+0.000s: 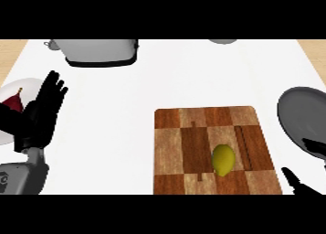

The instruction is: Pick the lemon from the cutting board and place it in the pan

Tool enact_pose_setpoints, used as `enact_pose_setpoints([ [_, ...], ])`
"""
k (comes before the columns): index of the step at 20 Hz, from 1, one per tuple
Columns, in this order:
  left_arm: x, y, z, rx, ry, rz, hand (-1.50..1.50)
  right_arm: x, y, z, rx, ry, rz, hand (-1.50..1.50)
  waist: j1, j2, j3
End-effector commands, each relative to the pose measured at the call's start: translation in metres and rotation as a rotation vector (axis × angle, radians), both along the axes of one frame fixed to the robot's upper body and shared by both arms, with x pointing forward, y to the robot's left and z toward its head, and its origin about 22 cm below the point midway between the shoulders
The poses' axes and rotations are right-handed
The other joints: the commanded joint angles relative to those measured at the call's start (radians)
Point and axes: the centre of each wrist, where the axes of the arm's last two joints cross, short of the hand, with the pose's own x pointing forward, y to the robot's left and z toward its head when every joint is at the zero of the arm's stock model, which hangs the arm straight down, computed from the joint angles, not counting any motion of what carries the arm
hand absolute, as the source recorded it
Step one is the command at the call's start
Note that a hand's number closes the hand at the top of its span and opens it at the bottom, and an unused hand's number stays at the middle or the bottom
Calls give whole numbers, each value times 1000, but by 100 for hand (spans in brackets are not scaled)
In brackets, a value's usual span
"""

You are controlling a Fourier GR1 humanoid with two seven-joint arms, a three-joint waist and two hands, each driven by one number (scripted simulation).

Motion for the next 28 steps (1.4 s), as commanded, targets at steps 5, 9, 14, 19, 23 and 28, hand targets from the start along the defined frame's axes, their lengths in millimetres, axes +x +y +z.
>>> enact_pose_setpoints([
  [5, -14, -12, 11, -39, -6, -53, 0, -42, -21, 45, -303, 67, 45, -150, 29, 5, 2],
  [9, -5, -2, 4, 5, -16, -69, 0, -23, 17, 85, -374, 140, 63, -150, 42, 12, 0],
  [14, -6, 8, 9, -9, 2, -76, 0, -4, 31, 98, -563, 315, 71, -150, 58, 14, -1],
  [19, -3, -10, 9, -18, -5, -92, 0, 31, 51, 92, -665, 499, 147, -150, 67, 16, 0],
  [23, -5, -13, 8, -17, -6, -79, 0, 31, 70, 80, -712, 734, 258, -150, 71, 14, -1],
  [28, 2, -29, 1, -18, -19, -57, 0, 61, 92, 94, -771, 787, 309, -150, 47, 12, 1],
])
